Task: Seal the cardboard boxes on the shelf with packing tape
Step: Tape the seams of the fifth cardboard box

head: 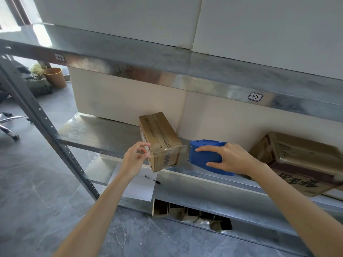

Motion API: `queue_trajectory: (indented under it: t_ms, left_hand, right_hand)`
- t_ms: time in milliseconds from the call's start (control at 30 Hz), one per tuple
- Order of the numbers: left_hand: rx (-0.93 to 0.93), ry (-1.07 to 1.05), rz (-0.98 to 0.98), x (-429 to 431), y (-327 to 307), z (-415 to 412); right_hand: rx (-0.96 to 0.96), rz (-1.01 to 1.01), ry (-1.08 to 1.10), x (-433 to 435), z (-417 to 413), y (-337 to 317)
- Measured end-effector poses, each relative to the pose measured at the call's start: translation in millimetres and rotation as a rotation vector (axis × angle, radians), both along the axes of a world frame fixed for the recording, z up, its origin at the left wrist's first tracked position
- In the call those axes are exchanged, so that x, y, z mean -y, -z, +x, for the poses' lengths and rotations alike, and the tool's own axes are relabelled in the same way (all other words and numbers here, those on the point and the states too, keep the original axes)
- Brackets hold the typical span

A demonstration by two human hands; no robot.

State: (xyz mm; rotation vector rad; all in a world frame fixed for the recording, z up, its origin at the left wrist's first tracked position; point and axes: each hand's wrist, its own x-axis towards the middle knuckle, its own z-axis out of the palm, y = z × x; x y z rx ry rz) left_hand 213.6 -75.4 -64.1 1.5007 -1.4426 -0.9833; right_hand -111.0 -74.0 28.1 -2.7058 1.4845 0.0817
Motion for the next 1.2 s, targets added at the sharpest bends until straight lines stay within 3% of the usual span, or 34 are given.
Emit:
queue_trajectory:
  t_ms: [300, 533, 800, 1200]
  left_hand:
    - [0.106, -0.077, -0.249, 5, 37, -11]
    - [0.086, -0.127, -0.307, 13, 46, -23]
    - [0.43, -0.17, -0.434, 25, 54, -14]
    - [0.263, -0.104, -0.501, 45, 64, -20]
  right_hand:
    - [-0.001, 0.011, 0.012, 4, 3, 10]
    - [0.02, -0.005, 0.022, 2, 5, 13]
    - [-0.012, 0.012, 0.056, 5, 5, 16]
    - [-0.016, 0.028, 0.069, 11, 7, 19]
